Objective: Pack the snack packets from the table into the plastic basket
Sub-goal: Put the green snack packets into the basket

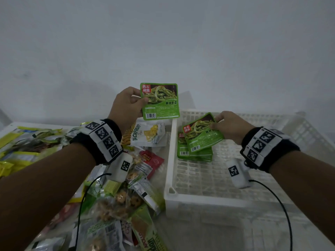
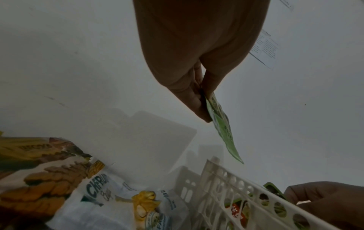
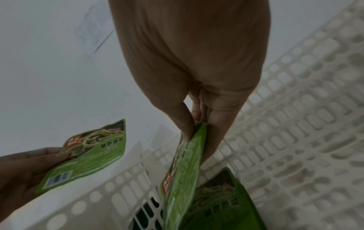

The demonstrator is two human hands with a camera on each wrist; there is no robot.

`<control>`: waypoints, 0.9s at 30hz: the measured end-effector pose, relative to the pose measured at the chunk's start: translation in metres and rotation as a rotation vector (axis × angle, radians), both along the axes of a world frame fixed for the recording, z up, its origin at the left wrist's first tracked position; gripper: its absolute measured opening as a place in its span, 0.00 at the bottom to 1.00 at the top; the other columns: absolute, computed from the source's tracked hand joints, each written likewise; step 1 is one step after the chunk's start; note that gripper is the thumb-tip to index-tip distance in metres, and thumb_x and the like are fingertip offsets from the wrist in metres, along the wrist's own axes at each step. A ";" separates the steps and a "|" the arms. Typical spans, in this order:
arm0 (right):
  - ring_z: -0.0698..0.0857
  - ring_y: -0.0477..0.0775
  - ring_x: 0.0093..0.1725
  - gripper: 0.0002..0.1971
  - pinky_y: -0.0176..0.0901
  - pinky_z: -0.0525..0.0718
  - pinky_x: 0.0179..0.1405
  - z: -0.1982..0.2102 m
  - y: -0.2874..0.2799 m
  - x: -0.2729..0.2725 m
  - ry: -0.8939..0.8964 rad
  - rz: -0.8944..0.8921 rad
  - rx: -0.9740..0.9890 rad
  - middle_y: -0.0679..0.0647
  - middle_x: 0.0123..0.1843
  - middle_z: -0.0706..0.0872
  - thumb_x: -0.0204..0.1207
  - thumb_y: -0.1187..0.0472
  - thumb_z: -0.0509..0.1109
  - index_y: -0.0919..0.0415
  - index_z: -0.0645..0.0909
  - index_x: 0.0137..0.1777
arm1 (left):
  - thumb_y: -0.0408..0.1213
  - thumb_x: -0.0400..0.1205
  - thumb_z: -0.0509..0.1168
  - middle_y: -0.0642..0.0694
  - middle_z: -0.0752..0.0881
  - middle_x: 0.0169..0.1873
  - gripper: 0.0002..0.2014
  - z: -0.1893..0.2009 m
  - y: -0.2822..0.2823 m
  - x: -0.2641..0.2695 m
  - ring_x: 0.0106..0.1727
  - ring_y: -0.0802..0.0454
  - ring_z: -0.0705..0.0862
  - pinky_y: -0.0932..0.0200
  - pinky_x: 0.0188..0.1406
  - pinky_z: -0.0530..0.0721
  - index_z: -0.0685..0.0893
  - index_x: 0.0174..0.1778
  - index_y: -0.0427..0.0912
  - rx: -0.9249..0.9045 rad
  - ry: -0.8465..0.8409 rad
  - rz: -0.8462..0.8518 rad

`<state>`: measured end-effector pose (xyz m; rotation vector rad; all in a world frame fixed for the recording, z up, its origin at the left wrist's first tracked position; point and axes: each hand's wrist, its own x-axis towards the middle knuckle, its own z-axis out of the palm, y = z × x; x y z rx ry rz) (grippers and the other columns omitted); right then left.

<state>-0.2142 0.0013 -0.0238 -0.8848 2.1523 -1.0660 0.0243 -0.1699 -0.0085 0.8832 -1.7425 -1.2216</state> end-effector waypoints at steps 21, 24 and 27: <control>0.92 0.72 0.47 0.23 0.71 0.92 0.47 -0.051 -0.020 -0.027 0.096 -0.017 0.106 0.68 0.37 0.86 0.79 0.65 0.78 0.61 0.72 0.25 | 0.31 0.86 0.69 0.38 0.94 0.42 0.10 -0.009 0.006 -0.011 0.45 0.44 0.94 0.40 0.47 0.93 0.79 0.58 0.28 0.026 -0.036 -0.041; 0.91 0.67 0.39 0.24 0.61 0.93 0.48 -0.053 -0.022 -0.024 0.124 0.077 0.177 0.68 0.31 0.87 0.79 0.60 0.79 0.63 0.73 0.25 | 0.31 0.86 0.69 0.39 0.94 0.42 0.10 -0.009 0.006 -0.010 0.45 0.45 0.94 0.42 0.46 0.94 0.80 0.58 0.28 0.025 -0.040 -0.041; 0.82 0.62 0.32 0.29 0.58 0.88 0.42 -0.060 -0.024 -0.024 0.217 0.120 0.239 0.57 0.21 0.72 0.78 0.57 0.80 0.59 0.68 0.20 | 0.30 0.86 0.69 0.39 0.94 0.42 0.10 -0.009 0.007 -0.011 0.45 0.45 0.94 0.43 0.45 0.94 0.79 0.58 0.28 0.028 -0.042 -0.043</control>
